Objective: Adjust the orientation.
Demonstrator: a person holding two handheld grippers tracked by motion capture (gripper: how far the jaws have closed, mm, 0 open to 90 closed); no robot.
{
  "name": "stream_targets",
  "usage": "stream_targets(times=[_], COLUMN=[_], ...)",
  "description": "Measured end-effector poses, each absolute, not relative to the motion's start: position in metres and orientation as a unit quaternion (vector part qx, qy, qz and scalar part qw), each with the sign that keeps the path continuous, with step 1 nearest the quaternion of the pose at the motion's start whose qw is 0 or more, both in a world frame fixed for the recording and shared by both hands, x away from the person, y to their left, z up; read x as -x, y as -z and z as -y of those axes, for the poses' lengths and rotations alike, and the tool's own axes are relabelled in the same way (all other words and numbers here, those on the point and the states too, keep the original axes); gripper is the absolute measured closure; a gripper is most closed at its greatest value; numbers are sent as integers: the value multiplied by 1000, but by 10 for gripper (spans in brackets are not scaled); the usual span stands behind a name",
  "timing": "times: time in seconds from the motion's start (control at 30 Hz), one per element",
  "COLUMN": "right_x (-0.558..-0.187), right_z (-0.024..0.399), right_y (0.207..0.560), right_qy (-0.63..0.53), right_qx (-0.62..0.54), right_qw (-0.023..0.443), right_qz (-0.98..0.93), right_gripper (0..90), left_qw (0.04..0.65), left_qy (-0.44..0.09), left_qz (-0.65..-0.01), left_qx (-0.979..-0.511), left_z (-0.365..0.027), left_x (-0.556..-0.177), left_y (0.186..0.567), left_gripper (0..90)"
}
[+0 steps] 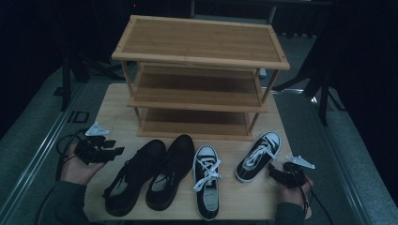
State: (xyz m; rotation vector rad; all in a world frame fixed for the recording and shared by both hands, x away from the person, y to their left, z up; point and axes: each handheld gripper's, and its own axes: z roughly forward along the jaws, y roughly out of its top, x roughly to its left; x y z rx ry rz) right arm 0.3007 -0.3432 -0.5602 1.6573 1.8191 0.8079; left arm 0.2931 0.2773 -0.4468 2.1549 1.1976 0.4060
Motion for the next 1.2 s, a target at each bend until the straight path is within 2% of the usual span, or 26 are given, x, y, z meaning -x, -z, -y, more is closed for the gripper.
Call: stream_targets(times=[1.2], right_x=[-301], right_z=[343], right_y=[560], right_qy=[-300], right_qx=[-616], right_qw=[272], right_qz=[-676], right_gripper=[280], left_qw=[301], left_qy=[-149], left_qz=[-422], left_qx=[-842], left_z=[-260], left_x=[-254], left_y=[434], left_gripper=[548])
